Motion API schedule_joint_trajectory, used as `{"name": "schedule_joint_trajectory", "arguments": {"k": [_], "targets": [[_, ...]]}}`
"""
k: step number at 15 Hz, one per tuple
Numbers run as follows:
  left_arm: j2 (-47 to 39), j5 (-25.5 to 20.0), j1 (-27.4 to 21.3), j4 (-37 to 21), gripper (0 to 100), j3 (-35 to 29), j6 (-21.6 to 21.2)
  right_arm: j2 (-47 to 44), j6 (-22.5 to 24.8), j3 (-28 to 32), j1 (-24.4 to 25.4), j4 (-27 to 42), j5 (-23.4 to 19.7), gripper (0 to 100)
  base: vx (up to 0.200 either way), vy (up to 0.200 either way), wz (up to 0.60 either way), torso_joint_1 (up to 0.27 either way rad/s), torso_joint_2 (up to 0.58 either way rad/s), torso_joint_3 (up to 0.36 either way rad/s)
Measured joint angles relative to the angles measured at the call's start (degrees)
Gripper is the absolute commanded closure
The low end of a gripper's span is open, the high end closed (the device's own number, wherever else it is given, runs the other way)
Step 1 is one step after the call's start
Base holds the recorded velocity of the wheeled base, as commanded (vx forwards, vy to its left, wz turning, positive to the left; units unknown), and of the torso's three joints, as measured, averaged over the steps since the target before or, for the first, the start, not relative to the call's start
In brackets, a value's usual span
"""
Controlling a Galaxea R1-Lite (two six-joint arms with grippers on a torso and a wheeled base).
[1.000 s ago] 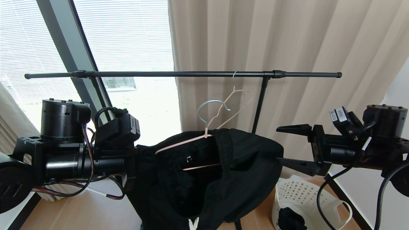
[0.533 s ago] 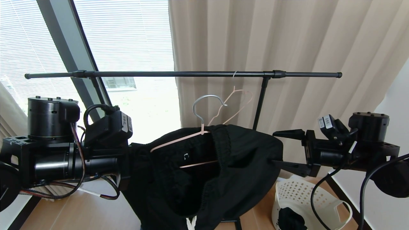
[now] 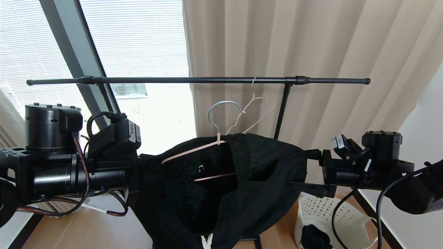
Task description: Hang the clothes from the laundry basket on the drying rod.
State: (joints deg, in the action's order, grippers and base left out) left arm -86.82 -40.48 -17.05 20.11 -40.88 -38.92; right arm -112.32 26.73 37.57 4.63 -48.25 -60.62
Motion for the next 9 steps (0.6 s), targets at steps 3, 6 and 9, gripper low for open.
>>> {"name": "schedule_joint_trajectory", "arguments": {"k": [3, 6, 9], "targets": [[0.2, 0.0, 0.0, 0.0, 100, 0.3, 0.1, -0.9, 0.1, 0.2, 0.0, 0.0, 0.0, 100, 0.000, 0.000, 0.00, 0.000, 0.00, 0.000], [0.4, 0.0, 0.1, 0.1, 100, 0.4, 1.0, -1.2, 0.1, 0.8, 0.0, 0.1, 0.0, 100, 0.000, 0.000, 0.00, 0.000, 0.00, 0.000], [0.6, 0.0, 0.5, 0.0, 100, 0.4, 1.2, -1.8, 0.0, 1.8, -0.6, 0.1, -0.1, 100, 0.000, 0.000, 0.00, 0.000, 0.00, 0.000]]}}
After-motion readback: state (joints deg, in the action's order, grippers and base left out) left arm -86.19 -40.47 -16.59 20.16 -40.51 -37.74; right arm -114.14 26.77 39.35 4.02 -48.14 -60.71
